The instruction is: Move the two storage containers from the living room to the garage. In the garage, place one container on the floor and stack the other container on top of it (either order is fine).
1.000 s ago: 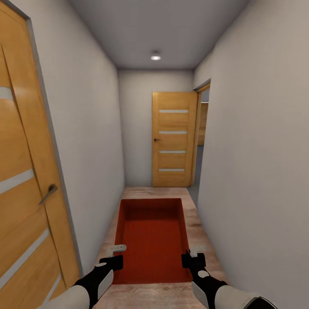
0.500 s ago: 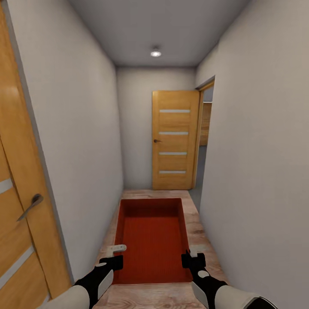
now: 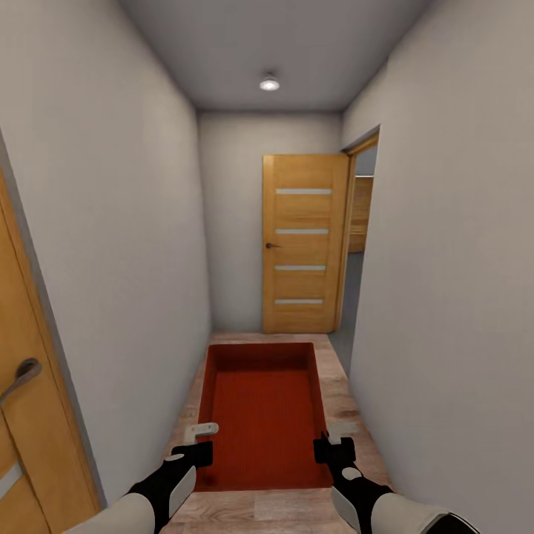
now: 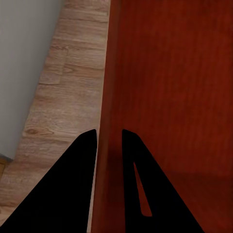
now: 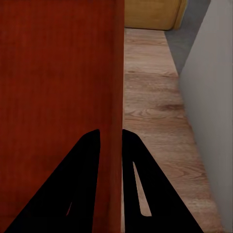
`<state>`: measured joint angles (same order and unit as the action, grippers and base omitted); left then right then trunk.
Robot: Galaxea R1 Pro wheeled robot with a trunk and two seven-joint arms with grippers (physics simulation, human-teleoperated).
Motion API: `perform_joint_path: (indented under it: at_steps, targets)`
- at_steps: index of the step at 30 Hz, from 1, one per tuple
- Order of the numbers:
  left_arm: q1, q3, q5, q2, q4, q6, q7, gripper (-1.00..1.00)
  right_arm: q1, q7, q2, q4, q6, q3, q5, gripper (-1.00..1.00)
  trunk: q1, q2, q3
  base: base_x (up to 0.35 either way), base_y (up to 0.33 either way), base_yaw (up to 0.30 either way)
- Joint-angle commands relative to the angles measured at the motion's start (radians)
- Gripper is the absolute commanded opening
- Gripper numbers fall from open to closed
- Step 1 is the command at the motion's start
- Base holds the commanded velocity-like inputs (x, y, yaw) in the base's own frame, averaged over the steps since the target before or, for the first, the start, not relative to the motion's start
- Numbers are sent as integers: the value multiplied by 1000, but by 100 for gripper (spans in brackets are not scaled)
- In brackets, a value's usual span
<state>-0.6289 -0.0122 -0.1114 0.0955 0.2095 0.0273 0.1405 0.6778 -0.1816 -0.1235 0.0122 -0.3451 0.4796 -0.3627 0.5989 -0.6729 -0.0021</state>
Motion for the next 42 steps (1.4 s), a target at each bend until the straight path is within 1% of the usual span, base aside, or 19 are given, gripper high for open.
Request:
perform_joint_path:
  at_steps: [1, 42]
  targets:
    - [0, 17, 10, -10, 5, 3, 19, -100, 0, 1, -1, 0, 1, -58, 2, -100, 1, 0, 0, 322, 0, 0]
    - [0, 17, 10, -10, 5, 3, 19, -100, 0, 1, -1, 0, 0, -58, 2, -100, 1, 0, 0, 322, 0, 0]
